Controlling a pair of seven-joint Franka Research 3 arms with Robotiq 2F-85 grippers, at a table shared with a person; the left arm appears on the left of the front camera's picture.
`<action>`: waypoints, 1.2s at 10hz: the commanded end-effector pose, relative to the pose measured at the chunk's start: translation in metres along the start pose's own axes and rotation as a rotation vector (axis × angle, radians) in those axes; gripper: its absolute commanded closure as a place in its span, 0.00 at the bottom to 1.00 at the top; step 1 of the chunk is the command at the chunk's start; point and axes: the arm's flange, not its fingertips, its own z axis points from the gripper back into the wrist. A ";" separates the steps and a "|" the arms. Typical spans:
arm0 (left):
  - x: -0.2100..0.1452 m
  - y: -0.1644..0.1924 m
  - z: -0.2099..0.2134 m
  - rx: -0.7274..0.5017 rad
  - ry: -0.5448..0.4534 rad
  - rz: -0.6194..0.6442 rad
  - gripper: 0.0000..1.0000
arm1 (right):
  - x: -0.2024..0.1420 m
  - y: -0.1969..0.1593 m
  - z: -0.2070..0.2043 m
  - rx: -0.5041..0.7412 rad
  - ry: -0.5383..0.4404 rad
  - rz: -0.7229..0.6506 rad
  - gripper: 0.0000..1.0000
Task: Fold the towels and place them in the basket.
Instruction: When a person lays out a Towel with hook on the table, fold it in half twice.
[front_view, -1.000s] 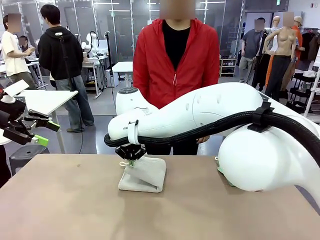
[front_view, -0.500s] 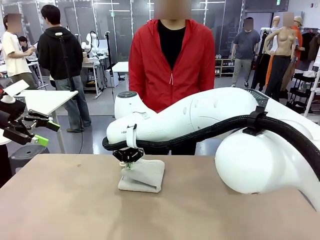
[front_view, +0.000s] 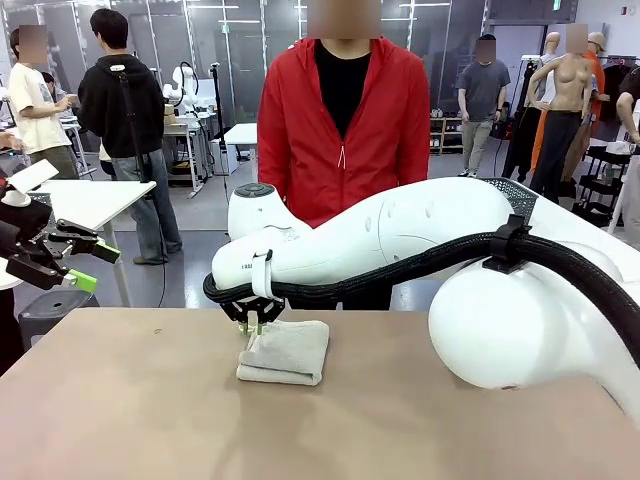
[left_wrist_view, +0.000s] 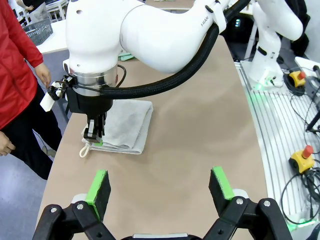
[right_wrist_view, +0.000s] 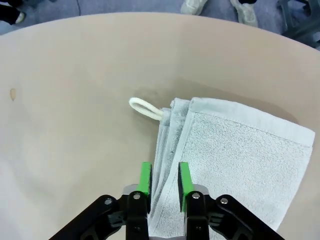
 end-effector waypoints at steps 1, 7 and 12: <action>0.001 0.000 0.001 0.001 -0.004 -0.001 0.00 | 0.001 0.000 0.013 0.033 -0.015 0.023 0.54; 0.001 0.000 0.001 0.001 -0.004 -0.001 0.00 | -0.049 -0.103 0.090 0.070 -0.050 -0.092 0.00; 0.001 0.000 0.001 0.001 -0.004 -0.001 0.00 | -0.061 -0.139 0.086 0.069 -0.046 -0.195 0.00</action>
